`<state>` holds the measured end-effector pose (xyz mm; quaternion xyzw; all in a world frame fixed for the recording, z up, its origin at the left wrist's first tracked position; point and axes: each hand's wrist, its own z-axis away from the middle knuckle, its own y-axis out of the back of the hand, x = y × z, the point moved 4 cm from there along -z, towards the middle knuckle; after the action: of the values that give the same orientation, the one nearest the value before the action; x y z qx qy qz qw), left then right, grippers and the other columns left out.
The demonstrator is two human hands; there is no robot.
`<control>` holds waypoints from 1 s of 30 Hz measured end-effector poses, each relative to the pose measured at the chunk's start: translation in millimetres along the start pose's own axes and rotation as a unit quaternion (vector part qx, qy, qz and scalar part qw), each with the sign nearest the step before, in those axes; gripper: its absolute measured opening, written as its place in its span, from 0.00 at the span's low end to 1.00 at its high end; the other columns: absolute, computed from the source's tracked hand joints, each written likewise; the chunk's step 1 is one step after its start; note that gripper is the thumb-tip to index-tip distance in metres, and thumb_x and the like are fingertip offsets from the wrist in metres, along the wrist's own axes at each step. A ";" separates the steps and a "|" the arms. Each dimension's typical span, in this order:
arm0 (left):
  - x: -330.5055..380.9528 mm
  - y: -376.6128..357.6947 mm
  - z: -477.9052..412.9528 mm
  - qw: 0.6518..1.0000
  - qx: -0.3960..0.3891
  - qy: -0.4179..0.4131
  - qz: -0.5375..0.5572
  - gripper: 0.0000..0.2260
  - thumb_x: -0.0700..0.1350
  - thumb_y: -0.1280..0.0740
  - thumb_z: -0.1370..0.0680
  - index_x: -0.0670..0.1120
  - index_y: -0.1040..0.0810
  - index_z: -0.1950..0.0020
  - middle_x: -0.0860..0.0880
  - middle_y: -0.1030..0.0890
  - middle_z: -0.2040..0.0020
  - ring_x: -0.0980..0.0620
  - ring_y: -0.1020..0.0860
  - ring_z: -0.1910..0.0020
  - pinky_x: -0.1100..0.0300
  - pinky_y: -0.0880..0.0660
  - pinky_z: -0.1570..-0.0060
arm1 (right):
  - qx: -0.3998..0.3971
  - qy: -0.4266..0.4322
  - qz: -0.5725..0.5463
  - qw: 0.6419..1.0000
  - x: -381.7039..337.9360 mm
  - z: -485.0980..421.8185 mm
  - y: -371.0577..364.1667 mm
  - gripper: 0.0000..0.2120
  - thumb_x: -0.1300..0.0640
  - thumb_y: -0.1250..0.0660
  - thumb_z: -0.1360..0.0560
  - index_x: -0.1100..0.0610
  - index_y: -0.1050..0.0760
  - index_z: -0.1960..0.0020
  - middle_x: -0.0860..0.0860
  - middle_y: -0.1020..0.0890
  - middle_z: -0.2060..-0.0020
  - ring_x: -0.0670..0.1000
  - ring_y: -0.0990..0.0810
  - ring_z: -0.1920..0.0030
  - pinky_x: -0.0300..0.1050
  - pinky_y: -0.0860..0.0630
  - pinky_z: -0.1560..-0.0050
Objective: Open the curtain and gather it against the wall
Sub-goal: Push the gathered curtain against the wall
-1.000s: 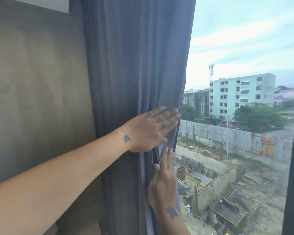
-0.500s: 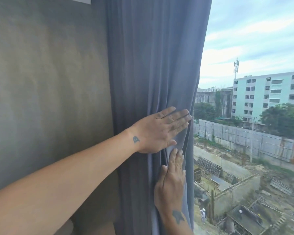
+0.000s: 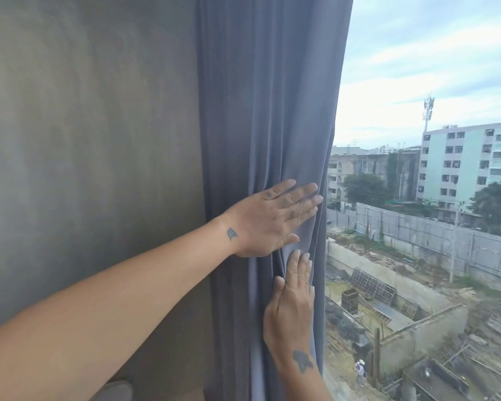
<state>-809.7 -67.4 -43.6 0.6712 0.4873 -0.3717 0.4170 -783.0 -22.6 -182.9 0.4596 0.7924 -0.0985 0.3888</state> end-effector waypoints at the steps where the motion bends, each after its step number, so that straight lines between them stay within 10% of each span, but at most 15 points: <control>1: -1.6 -7.7 0.4 1.000 -0.003 0.001 -0.004 0.27 0.53 0.55 0.22 0.43 0.34 0.28 0.46 0.32 0.27 0.47 0.37 0.27 0.51 0.51 0.29 | -0.004 0.002 0.000 1.000 2.4 -4.7 -5.9 0.26 0.49 0.57 0.26 0.55 0.54 0.30 0.50 0.51 0.30 0.47 0.56 0.30 0.60 0.51 0.31; 15: -23.5 -103.2 19.1 0.999 -0.025 0.033 0.015 0.27 0.53 0.55 0.21 0.41 0.41 0.26 0.46 0.37 0.25 0.50 0.44 0.25 0.54 0.64 0.29 | -0.023 0.000 -0.008 1.000 27.8 -51.0 -88.0 0.26 0.52 0.55 0.26 0.57 0.51 0.29 0.56 0.46 0.28 0.47 0.55 0.31 0.62 0.49 0.31; 30: -58.8 -217.2 39.6 0.998 0.051 0.025 0.031 0.26 0.52 0.52 0.22 0.42 0.33 0.29 0.47 0.31 0.28 0.49 0.34 0.28 0.54 0.48 0.29 | 0.040 0.007 0.061 0.997 51.5 -107.8 -191.4 0.28 0.48 0.58 0.26 0.62 0.43 0.31 0.64 0.37 0.32 0.59 0.44 0.31 0.68 0.40 0.38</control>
<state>-1037.4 -85.6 -48.1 0.7152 0.4571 -0.3662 0.3815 -1007.9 -40.5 -184.7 0.5228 0.7610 -0.1035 0.3699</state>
